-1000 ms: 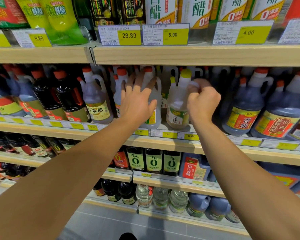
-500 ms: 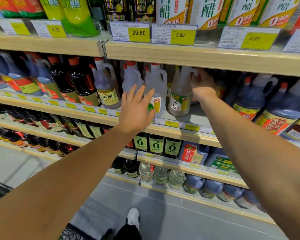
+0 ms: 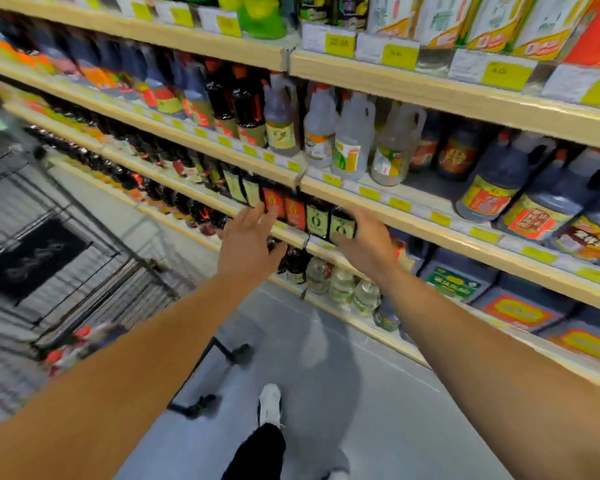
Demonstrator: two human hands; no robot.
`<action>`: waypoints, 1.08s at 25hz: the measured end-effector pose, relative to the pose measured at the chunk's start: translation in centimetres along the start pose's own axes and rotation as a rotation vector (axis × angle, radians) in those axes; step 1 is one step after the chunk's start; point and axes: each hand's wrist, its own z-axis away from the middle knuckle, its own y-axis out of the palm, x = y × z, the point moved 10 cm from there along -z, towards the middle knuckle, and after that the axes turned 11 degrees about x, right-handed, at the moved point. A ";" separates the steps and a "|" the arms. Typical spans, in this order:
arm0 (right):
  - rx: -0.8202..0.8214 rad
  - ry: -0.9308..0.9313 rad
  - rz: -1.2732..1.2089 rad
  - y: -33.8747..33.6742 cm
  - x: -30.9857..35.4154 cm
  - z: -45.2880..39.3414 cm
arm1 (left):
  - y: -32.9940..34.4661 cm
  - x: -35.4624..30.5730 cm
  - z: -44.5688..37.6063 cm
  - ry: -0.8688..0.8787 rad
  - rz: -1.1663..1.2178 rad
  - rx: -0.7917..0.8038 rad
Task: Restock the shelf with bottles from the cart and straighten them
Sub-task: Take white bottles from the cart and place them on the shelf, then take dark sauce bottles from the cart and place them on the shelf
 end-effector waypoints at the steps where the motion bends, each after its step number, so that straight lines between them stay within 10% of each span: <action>1: 0.060 -0.034 0.018 2.1 1.6 0.7 | 0.2 1.4 1.9 -0.029 0.026 0.016; 17: 0.526 -0.369 0.320 37.0 25.4 5.1 | 2.7 35.8 30.8 -0.614 0.276 0.021; 27: 0.647 -0.363 0.403 49.8 28.3 -1.8 | 7.3 47.0 32.3 -0.762 0.393 0.074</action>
